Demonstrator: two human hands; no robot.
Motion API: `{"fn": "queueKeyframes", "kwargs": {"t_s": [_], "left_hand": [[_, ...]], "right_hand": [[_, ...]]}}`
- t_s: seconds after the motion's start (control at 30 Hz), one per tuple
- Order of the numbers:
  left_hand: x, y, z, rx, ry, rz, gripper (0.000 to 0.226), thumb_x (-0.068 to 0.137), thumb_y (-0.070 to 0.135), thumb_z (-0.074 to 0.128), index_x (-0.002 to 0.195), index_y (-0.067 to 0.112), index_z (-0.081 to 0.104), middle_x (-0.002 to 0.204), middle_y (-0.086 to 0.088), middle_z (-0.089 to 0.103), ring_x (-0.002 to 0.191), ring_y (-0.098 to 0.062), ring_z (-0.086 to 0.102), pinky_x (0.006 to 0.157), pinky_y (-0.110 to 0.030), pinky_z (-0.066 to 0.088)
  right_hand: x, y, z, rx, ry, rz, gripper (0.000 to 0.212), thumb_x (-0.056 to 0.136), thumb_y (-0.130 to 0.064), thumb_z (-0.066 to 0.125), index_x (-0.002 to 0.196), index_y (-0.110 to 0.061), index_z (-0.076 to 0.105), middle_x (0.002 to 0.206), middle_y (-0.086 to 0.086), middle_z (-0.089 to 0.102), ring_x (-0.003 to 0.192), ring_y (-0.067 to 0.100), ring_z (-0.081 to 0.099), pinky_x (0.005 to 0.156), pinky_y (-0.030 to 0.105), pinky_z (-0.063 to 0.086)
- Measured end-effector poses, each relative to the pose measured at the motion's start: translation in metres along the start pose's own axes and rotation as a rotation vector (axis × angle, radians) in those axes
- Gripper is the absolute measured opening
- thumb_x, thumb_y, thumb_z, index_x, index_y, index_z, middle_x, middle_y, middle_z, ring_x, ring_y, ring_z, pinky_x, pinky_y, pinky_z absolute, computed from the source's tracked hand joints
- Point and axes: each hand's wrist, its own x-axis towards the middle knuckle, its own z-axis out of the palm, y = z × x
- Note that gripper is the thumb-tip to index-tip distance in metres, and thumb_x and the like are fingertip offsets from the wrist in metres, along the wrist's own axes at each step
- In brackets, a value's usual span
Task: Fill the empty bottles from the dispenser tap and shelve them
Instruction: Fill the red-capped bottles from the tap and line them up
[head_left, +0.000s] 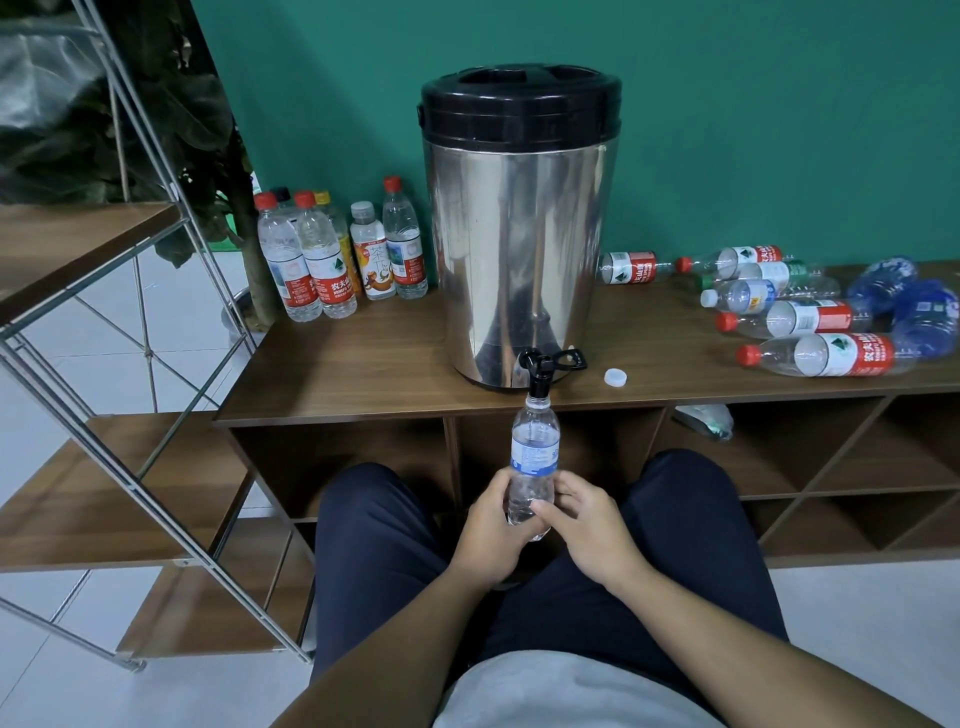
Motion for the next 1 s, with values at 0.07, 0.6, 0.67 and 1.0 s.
{"fn": "queueKeyframes", "kwargs": {"t_s": [0.07, 0.6, 0.67, 1.0], "left_hand": [[-0.0003, 0.0, -0.0001, 0.004, 0.001, 0.0, 0.048, 0.091, 0.02, 0.09, 0.132, 0.032, 0.067, 0.121, 0.006, 0.08, 0.112, -0.017, 0.078, 0.103, -0.05, 0.063], [-0.002, 0.0017, 0.0, -0.028, -0.006, -0.001, 0.048, 0.093, 0.016, 0.09, 0.133, 0.029, 0.067, 0.123, 0.005, 0.08, 0.114, -0.017, 0.078, 0.104, -0.049, 0.063], [-0.0021, 0.002, 0.0001, -0.031, -0.009, -0.002, 0.049, 0.093, 0.016, 0.09, 0.135, 0.029, 0.067, 0.123, 0.005, 0.08, 0.115, -0.017, 0.078, 0.104, -0.048, 0.063], [-0.0013, 0.0014, 0.0006, -0.033, -0.006, -0.003, 0.048, 0.093, 0.016, 0.09, 0.133, 0.029, 0.067, 0.122, 0.003, 0.081, 0.114, -0.02, 0.079, 0.104, -0.05, 0.064]], "right_hand": [[0.0001, -0.0003, 0.0004, -0.003, 0.002, 0.001, 0.034, 0.101, 0.001, 0.074, 0.131, -0.016, 0.074, 0.121, -0.001, 0.082, 0.116, 0.018, 0.078, 0.108, 0.047, 0.059], [-0.0012, -0.0022, 0.0002, 0.0, -0.004, 0.006, 0.035, 0.101, -0.001, 0.074, 0.132, -0.018, 0.074, 0.121, -0.001, 0.083, 0.115, 0.018, 0.078, 0.107, 0.046, 0.06], [-0.0015, -0.0027, 0.0003, 0.0, -0.002, 0.007, 0.036, 0.101, 0.0, 0.074, 0.132, -0.019, 0.074, 0.12, -0.002, 0.083, 0.115, 0.018, 0.078, 0.107, 0.045, 0.06], [-0.0017, -0.0041, 0.0009, 0.007, 0.011, 0.022, 0.037, 0.1, 0.001, 0.074, 0.132, -0.019, 0.074, 0.118, -0.004, 0.083, 0.114, 0.015, 0.079, 0.106, 0.043, 0.061]]}}
